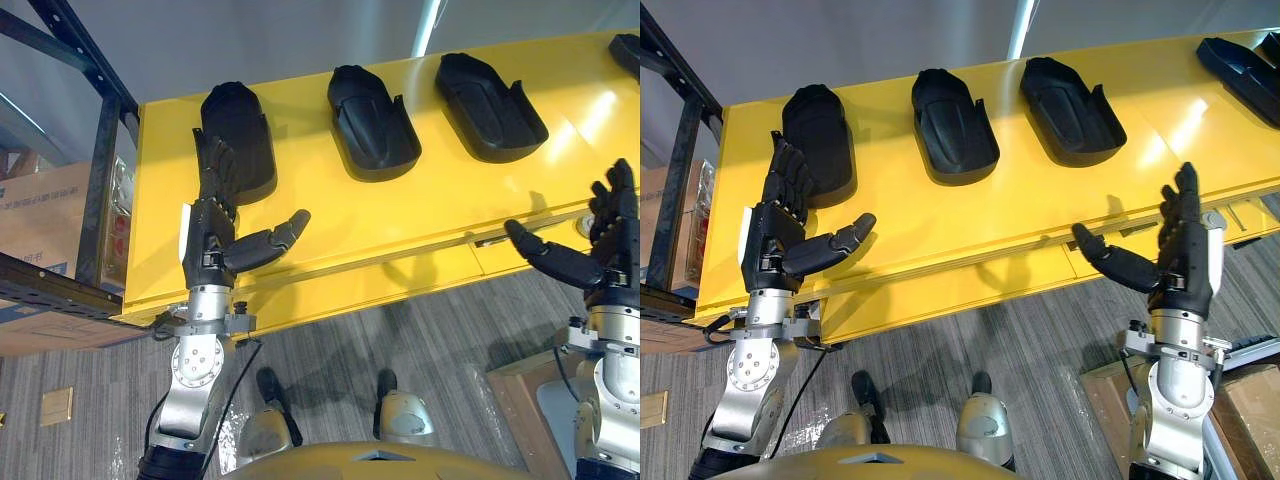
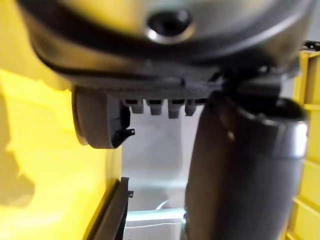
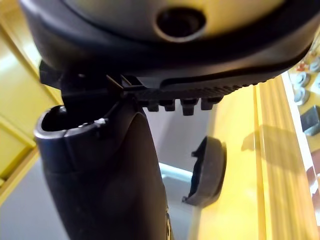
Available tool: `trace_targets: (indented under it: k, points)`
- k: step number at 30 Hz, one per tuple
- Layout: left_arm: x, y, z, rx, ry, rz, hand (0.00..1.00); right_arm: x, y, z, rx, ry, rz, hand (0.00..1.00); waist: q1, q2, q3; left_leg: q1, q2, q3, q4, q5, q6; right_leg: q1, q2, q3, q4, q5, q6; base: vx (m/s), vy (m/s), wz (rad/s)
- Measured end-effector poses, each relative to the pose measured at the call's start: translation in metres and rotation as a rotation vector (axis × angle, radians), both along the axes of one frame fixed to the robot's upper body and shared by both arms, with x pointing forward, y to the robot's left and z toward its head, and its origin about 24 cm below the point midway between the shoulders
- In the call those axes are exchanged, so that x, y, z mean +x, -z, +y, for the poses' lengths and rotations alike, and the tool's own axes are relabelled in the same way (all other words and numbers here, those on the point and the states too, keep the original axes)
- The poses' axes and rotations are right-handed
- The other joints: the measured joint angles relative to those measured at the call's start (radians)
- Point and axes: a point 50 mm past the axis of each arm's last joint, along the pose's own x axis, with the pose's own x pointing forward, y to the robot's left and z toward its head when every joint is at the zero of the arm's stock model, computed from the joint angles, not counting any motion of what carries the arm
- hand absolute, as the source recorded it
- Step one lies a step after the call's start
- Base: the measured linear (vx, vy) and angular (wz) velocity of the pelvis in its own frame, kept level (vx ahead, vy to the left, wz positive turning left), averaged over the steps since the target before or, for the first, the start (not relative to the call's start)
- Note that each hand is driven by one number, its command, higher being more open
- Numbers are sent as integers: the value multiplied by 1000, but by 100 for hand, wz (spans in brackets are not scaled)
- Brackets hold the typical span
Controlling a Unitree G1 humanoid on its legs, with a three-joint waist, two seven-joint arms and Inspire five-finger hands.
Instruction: Walk over and take three plastic housings, then place them on the shelf
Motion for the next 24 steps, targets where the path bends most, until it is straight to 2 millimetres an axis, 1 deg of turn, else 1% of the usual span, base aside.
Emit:
trace_targets:
  k: [4, 8, 10, 16, 21, 24]
  points:
    - [0, 0, -2, -1, 2, 2, 100, 5, 4, 10, 11, -51, 13, 100, 6, 2, 0, -2, 0, -3, 2, 0, 0, 0, 0, -3, 0, 2, -4, 0, 0, 0]
    - [0, 0, -1, -4, -5, 2, 100, 10, 4, 13, 30, -50, 1, 100, 15, 10, 0, -6, -1, -9, 1, 1, 1, 0, -1, -7, 0, 2, -4, 0, 1, 4]
    - [0, 0, -1, -4, -5, 3, 100, 16, 4, 12, 47, -31, -11, 100, 20, 18, -3, -15, -2, -22, 0, 4, 2, 0, -1, -20, -1, 2, -5, -8, 1, 14]
    - [0, 0, -1, -4, -7, 2, 100, 33, 17, 5, 112, 41, 9, 100, 28, 21, -2, -26, -5, -41, 1, 15, 12, 2, -3, -37, 0, 1, -6, -6, 1, 9]
    - [0, 0, -1, -4, -7, 1, 100, 40, 18, 3, 136, 72, 5, 100, 27, 23, -2, -34, -5, -56, 2, 21, 12, 1, -4, -53, 8, -2, -9, -6, -1, 9]
    - [1, -1, -1, -4, -5, -4, 100, 47, 16, 0, 143, 80, -3, 100, 28, 26, -1, -36, -5, -65, 1, 22, 10, 0, -6, -59, 19, -7, -10, -19, -3, 6]
